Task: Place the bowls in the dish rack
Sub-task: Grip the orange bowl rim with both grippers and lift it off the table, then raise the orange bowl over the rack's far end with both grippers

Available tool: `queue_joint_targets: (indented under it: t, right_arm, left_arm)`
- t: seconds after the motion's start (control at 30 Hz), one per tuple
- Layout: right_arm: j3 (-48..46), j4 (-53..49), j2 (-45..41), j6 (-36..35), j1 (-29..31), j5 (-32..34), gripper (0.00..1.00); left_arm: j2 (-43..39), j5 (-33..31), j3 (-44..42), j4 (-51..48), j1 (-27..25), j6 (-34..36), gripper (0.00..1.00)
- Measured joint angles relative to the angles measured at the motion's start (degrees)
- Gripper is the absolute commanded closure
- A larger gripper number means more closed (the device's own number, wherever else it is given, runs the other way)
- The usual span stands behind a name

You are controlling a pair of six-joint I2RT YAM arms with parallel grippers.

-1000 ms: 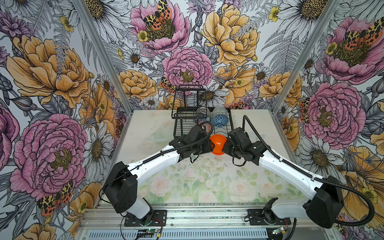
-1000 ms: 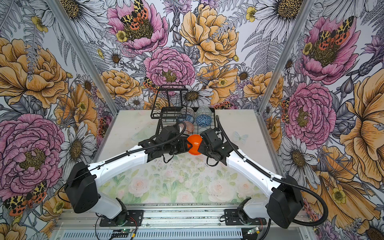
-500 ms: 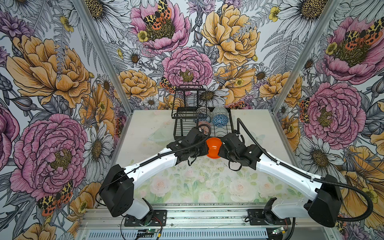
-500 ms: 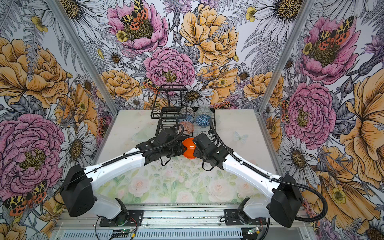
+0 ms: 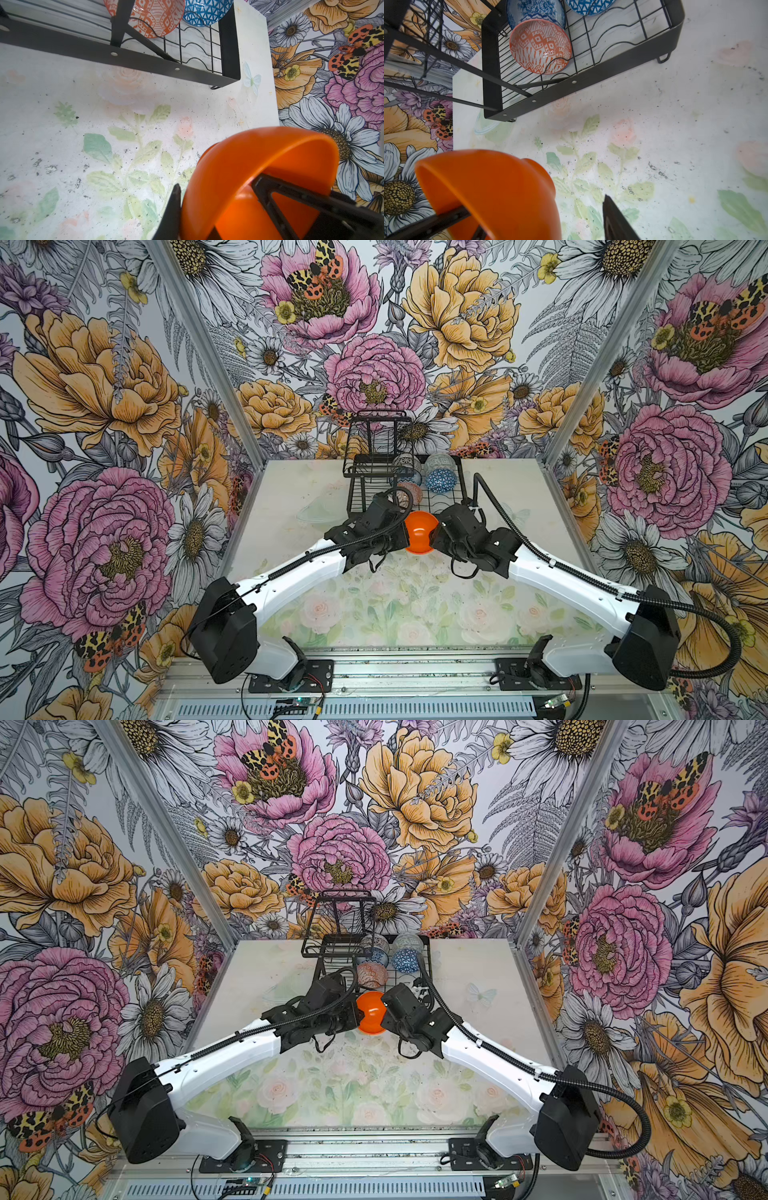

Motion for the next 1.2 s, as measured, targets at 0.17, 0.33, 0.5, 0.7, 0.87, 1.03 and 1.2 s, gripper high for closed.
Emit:
queue_joint_targets:
  t: [0.17,0.33,0.5,0.7,0.87,1.03,1.2]
  right_arm:
    - [-1.01,0.66,-1.29,2.10,-0.72,0.63,0.01]
    - [-5.40,5.53,-5.53,6.03,-0.66,-1.14,0.01]
    - [-9.53,12.79,-10.36,10.27,-0.59,-2.67,0.01]
    - [-8.11,17.92,-11.15,11.06,-0.63,-2.45,0.01]
    - [1.03,17.09,-8.26,10.03,-2.10,1.01,0.01]
    - [9.84,15.85,-5.29,9.27,-2.49,3.04,0.01]
    - [20.00,15.15,0.85,8.74,-2.49,2.23,0.01]
  left_arm:
    - [-1.97,-1.51,0.00,0.15,0.50,0.22,1.00]
    - [-2.82,-2.62,-0.02,1.25,0.07,1.31,1.00]
    - [-4.76,-3.87,-1.16,4.57,-0.04,2.27,1.00]
    - [-7.32,-9.66,-2.64,9.09,0.33,3.02,1.00]
    - [-8.04,-15.67,-2.62,11.23,2.82,3.30,1.00]
    - [-8.59,-22.38,-2.14,12.94,4.31,5.09,1.00]
    - [-9.94,-30.45,-2.12,18.99,4.37,9.70,1.00]
